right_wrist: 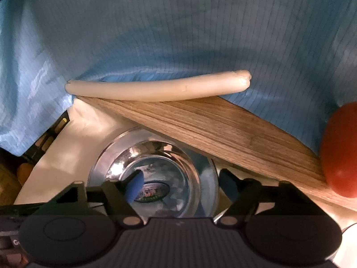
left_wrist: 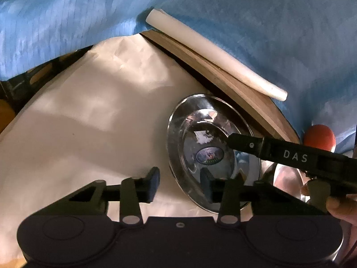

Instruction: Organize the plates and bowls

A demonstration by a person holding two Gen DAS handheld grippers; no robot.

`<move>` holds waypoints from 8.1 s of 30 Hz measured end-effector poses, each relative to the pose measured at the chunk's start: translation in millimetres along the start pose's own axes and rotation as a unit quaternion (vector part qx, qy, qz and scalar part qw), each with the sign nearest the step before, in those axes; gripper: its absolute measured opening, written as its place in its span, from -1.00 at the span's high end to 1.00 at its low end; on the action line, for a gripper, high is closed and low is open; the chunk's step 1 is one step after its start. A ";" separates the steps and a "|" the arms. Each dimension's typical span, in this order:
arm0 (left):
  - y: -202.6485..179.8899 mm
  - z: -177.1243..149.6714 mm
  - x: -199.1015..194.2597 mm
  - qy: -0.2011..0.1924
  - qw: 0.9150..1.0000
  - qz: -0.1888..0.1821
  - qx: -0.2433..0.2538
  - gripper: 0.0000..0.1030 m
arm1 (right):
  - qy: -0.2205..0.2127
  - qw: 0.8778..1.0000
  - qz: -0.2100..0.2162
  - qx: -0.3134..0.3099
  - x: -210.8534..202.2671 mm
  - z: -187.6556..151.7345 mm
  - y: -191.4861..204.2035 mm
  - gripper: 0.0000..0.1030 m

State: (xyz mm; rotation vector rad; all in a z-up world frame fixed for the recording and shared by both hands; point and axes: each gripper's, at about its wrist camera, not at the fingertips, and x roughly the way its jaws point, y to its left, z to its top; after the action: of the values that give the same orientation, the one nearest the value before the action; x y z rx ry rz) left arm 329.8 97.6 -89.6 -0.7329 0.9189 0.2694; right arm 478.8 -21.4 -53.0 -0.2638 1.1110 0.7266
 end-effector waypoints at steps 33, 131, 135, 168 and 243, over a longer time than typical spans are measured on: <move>22.0 -37.1 -47.8 -0.027 0.994 0.094 0.040 0.56 | 0.012 0.995 0.024 -0.091 -24.5 -52.8 47.9 0.69; -52.8 -58.2 -37.0 0.030 0.979 0.018 0.200 -0.95 | -0.143 0.976 -0.065 0.154 -162.8 -207.9 -0.8 -0.99; -60.5 -44.5 -26.8 0.037 0.979 0.005 0.201 -0.98 | -0.151 0.968 -0.085 0.182 -163.5 -208.6 -5.3 -0.99; -123.9 -1.8 64.3 0.087 0.981 -0.001 0.172 -0.98 | -0.123 0.955 -0.097 0.252 -126.0 -146.3 -85.3 -0.75; -259.7 -116.9 18.2 0.083 0.938 -0.148 0.301 0.75 | -0.209 0.917 -0.127 0.314 -200.7 -297.7 -138.5 0.69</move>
State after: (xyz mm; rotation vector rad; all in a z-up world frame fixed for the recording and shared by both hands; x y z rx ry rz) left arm 399.2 -172.9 -30.7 -0.3140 0.9681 -0.3390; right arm 305.3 -364.1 -28.7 0.2854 0.8253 0.1517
